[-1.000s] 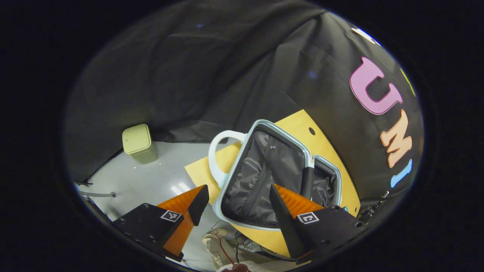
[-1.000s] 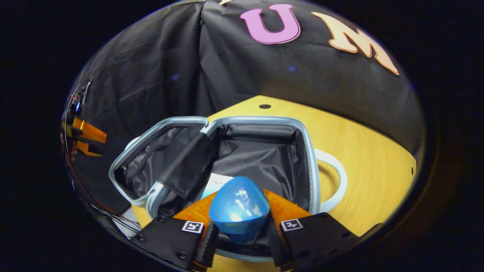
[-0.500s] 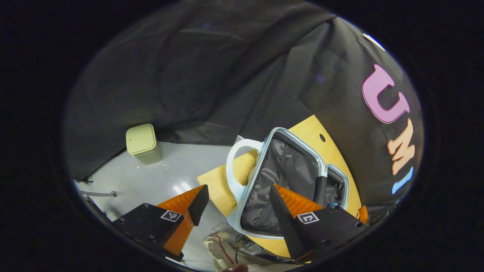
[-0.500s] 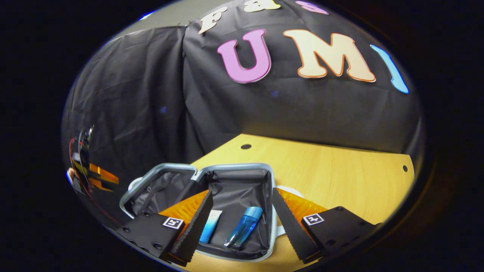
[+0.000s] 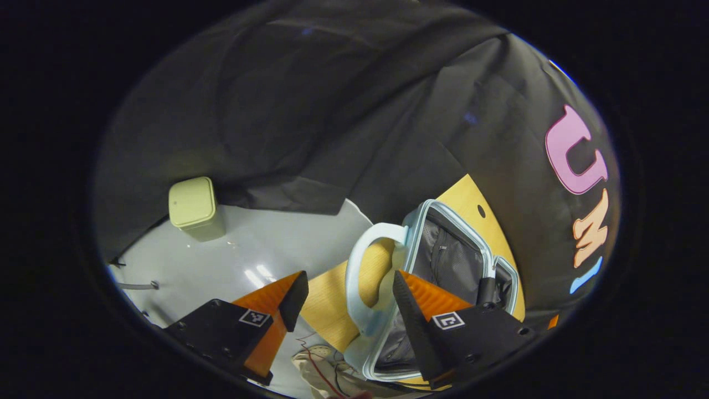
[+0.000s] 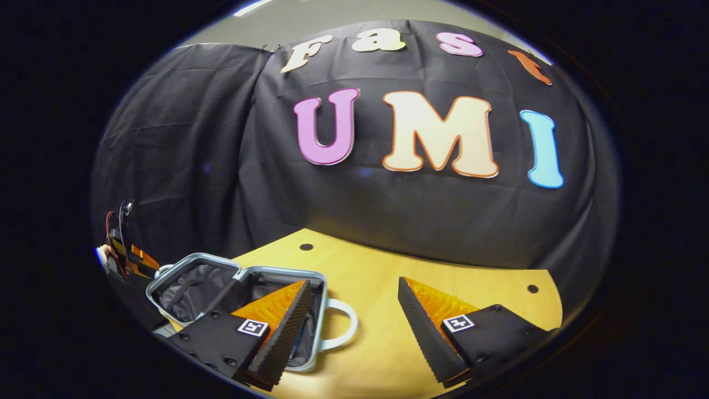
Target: First open the suitcase, pack the skin care products into it, and then close the suitcase.
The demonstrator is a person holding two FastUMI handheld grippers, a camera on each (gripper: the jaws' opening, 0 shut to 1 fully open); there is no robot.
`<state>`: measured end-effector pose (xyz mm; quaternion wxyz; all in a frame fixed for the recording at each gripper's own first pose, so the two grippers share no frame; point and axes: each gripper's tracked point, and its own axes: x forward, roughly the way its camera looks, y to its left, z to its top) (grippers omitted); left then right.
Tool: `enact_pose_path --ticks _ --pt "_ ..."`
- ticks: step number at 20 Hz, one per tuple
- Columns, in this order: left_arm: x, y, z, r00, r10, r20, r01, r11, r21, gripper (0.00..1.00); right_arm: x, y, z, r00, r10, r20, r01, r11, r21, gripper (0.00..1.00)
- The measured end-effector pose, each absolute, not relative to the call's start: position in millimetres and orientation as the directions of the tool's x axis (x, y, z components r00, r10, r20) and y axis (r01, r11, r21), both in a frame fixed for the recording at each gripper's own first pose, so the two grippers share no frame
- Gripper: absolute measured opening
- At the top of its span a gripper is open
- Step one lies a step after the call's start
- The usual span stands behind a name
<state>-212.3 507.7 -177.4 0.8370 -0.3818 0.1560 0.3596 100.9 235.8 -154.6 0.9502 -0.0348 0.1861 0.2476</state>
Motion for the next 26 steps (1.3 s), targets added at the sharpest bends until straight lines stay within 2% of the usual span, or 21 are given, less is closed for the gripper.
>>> enact_pose_path --ticks 1,3,4,5,6,9,10,14,19,26 --pt "-209 511 -184 0.696 0.471 -0.542 -0.718 0.439 -0.54 0.87 105 226 -151 0.819 0.44 -0.368 -0.462 0.886 0.031 0.97" --pt "-197 511 -191 0.721 0.43 -0.543 -0.693 0.418 -0.587 0.74 107 210 -148 0.834 0.414 -0.364 -0.435 0.9 0.028 0.98" --pt "-192 511 -192 0.739 0.405 -0.538 -0.673 0.413 -0.613 0.62 109 200 -147 0.841 0.398 -0.365 -0.422 0.906 0.016 0.98" --pt "-187 510 -194 0.756 0.385 -0.529 -0.654 0.413 -0.634 0.56 109 193 -146 0.847 0.386 -0.366 -0.414 0.91 0.001 0.96" --pt "-183 507 -198 0.767 0.36 -0.532 -0.642 0.411 -0.647 0.45 110 187 -144 0.852 0.375 -0.365 -0.407 0.913 -0.013 0.96" --pt "-184 506 -212 0.74 0.344 -0.578 -0.672 0.385 -0.632 0.14 109 177 -141 0.859 0.355 -0.37 -0.39 0.921 -0.021 0.98" --pt "-186 506 -207 0.745 0.345 -0.571 -0.667 0.387 -0.637 0.08 108 177 -142 0.857 0.356 -0.372 -0.389 0.921 -0.015 0.98" --pt "-189 502 -201 0.717 0.352 -0.601 -0.695 0.418 -0.585 0.06 108 179 -140 0.86 0.359 -0.362 -0.396 0.918 -0.031 0.99" --pt "-197 495 -164 0.691 0.399 -0.603 -0.719 0.471 -0.512 0.05 106 181 -129 0.868 0.366 -0.335 -0.398 0.917 -0.031 0.98" --pt "-184 456 -51 0.777 0.418 -0.47 -0.62 0.638 -0.457 0.01 105 180 -115 0.882 0.372 -0.29 -0.386 0.923 0.011 0.98"
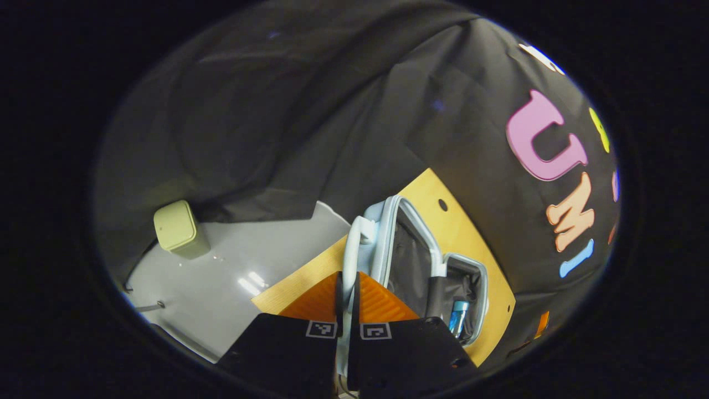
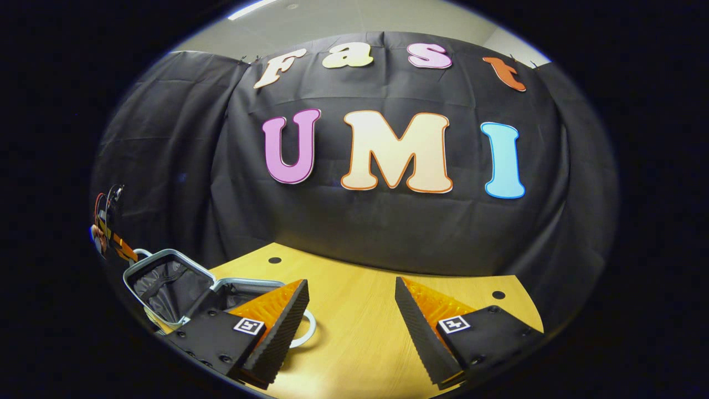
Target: First open the suitcase, pack the skin care products into it, and then close the suitcase.
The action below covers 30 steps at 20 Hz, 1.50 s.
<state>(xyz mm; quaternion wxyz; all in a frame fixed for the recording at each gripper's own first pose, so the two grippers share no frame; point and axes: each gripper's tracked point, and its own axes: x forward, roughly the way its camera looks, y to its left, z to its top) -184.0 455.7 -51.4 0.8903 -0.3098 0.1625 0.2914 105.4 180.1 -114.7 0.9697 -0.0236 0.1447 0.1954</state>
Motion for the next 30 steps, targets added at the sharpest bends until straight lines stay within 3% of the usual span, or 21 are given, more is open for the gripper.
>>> enact_pose_path --ticks 9,14,18,24,30 --pt "-116 348 55 0.896 0.288 -0.337 -0.412 0.821 -0.395 0.04 115 137 -92 0.919 0.323 -0.225 -0.326 0.945 0.021 1.0" --pt "-62 272 71 0.929 0.18 -0.323 -0.27 0.926 -0.262 0.06 114 97 -86 0.941 0.266 -0.211 -0.263 0.964 0.042 0.98" --pt "-8 210 61 0.943 0.077 -0.324 -0.154 0.964 -0.219 0.06 109 64 -91 0.949 0.215 -0.229 -0.21 0.977 0.044 0.98" --pt "57 131 2 0.913 -0.067 -0.403 -0.054 0.958 -0.28 0.07 95 39 -101 0.949 0.177 -0.26 -0.172 0.984 0.043 0.98" --pt "110 90 -93 0.82 -0.075 -0.568 -0.09 0.962 -0.257 0.07 90 28 -102 0.95 0.169 -0.263 -0.153 0.985 0.08 0.98"
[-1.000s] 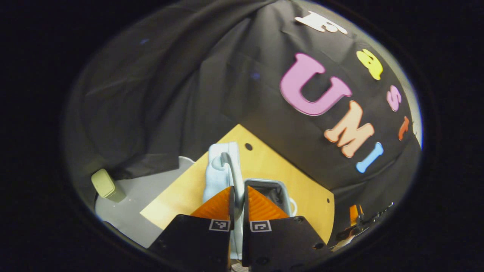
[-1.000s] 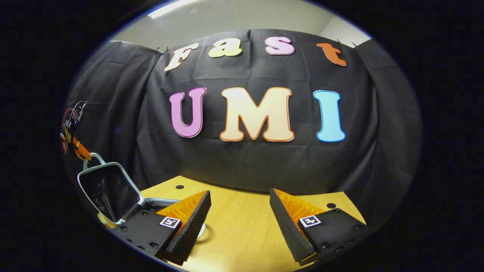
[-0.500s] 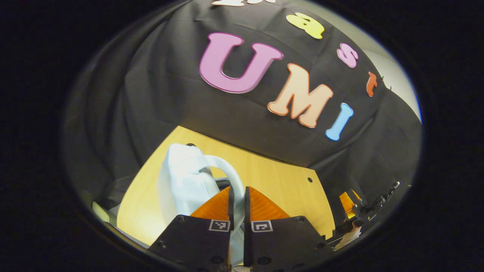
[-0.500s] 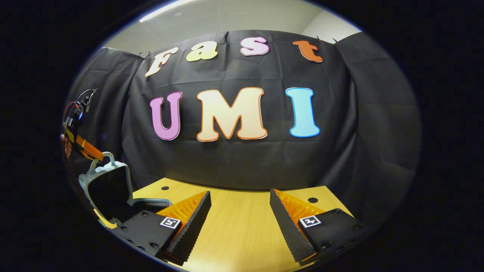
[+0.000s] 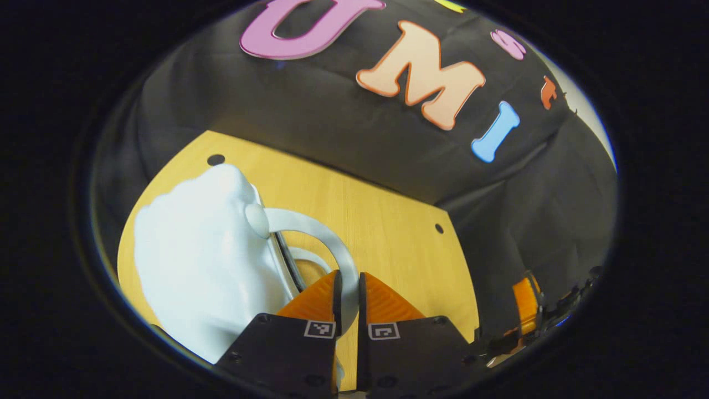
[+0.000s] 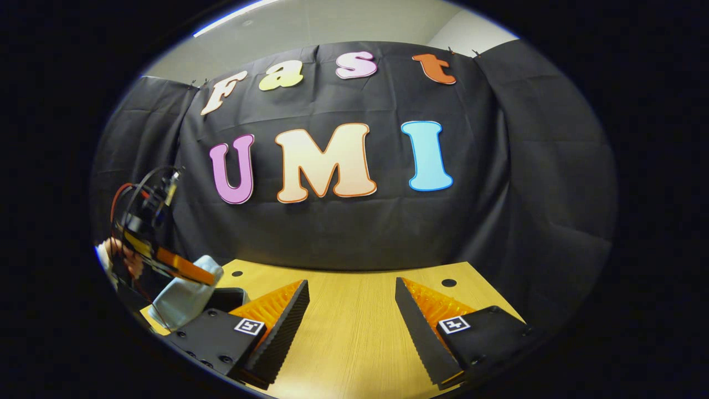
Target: First open the suitcase, pack the skin care products into it, and then close the suitcase.
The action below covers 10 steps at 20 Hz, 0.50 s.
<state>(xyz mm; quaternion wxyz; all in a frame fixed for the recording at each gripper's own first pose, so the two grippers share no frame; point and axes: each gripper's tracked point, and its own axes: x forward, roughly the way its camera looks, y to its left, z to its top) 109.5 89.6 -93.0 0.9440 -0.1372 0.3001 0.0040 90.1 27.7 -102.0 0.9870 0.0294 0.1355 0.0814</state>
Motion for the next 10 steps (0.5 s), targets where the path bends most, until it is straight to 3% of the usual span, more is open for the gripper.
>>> enact_pose_path --ticks 8,9,10 --pt "129 83 -156 0.747 -0.045 -0.664 -0.148 0.961 -0.232 0.1 92 7 -110 0.95 0.139 -0.281 -0.122 0.989 0.078 0.97" --pt "130 79 -151 0.76 -0.049 -0.648 -0.131 0.965 -0.227 0.23 92 6 -110 0.95 0.14 -0.28 -0.121 0.989 0.083 0.98" --pt "127 78 -144 0.77 -0.038 -0.637 -0.114 0.974 -0.196 0.29 93 6 -112 0.949 0.142 -0.28 -0.121 0.989 0.09 0.98"
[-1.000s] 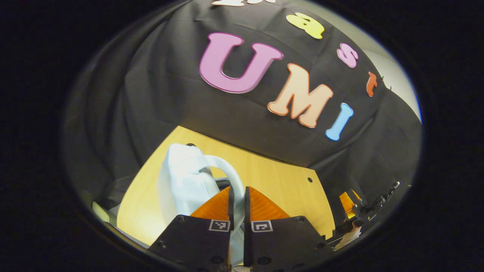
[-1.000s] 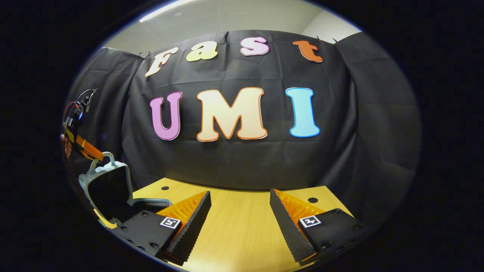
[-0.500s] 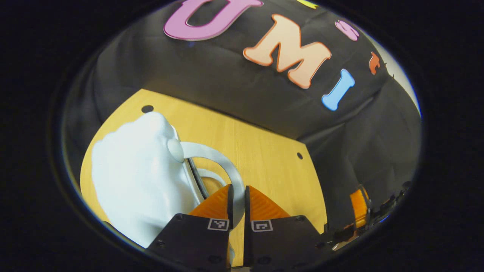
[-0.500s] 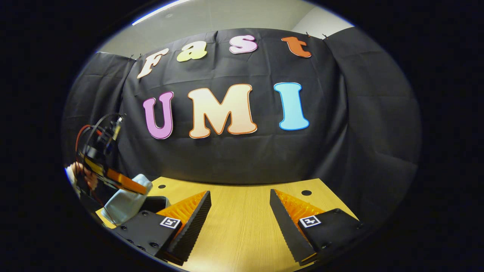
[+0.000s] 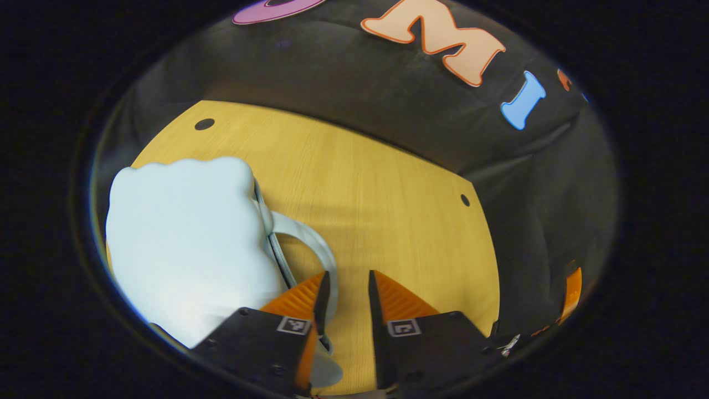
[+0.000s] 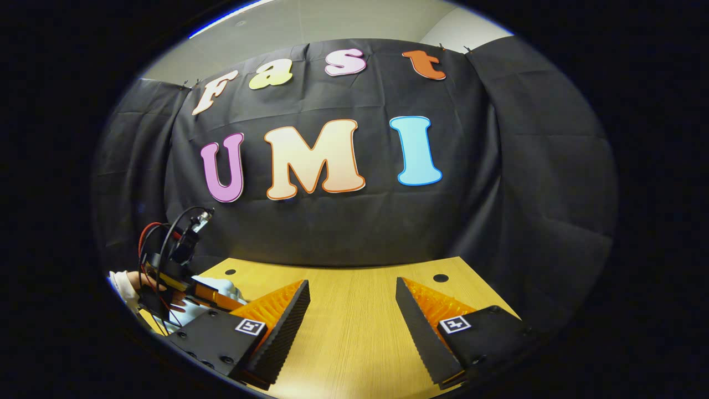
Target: First open the suitcase, pack the skin care products into it, and then close the suitcase.
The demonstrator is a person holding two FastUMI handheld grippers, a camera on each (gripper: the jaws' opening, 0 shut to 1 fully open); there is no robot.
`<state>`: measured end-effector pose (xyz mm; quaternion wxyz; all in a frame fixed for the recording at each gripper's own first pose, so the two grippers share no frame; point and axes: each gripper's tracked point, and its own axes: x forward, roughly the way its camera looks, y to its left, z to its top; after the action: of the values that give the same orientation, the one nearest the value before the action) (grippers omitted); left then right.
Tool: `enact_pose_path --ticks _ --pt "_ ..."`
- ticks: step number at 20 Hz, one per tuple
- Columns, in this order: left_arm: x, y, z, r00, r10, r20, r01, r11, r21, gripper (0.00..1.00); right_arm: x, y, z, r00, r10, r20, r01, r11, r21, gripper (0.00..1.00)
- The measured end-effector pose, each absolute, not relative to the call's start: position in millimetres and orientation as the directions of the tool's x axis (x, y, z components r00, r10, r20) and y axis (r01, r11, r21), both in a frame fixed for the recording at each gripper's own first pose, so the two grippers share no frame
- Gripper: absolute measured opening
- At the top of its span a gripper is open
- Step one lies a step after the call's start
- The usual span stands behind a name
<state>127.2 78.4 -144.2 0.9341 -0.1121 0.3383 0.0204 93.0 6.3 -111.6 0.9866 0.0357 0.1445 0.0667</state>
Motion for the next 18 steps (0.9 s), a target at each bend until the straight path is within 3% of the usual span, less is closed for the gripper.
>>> enact_pose_path --ticks 3,4,12,17,18 --pt "118 73 -122 0.807 0.019 -0.591 -0.086 0.993 -0.085 1.0 96 13 -112 0.947 0.165 -0.277 -0.134 0.983 0.126 0.98" --pt "111 70 -111 0.824 0.03 -0.566 -0.075 0.995 -0.058 0.96 97 16 -110 0.947 0.172 -0.271 -0.14 0.981 0.134 0.97" --pt "59 44 -12 0.97 0.112 -0.217 -0.084 0.988 0.133 0.96 87 38 -85 0.942 0.245 -0.227 -0.208 0.962 0.176 0.96" --pt "27 33 20 0.986 0.125 -0.105 -0.113 0.987 0.118 0.96 73 50 -64 0.937 0.281 -0.207 -0.246 0.952 0.181 0.93" --pt "21 30 22 0.987 0.128 -0.095 -0.118 0.988 0.103 0.96 69 52 -59 0.937 0.286 -0.199 -0.252 0.951 0.181 0.96"
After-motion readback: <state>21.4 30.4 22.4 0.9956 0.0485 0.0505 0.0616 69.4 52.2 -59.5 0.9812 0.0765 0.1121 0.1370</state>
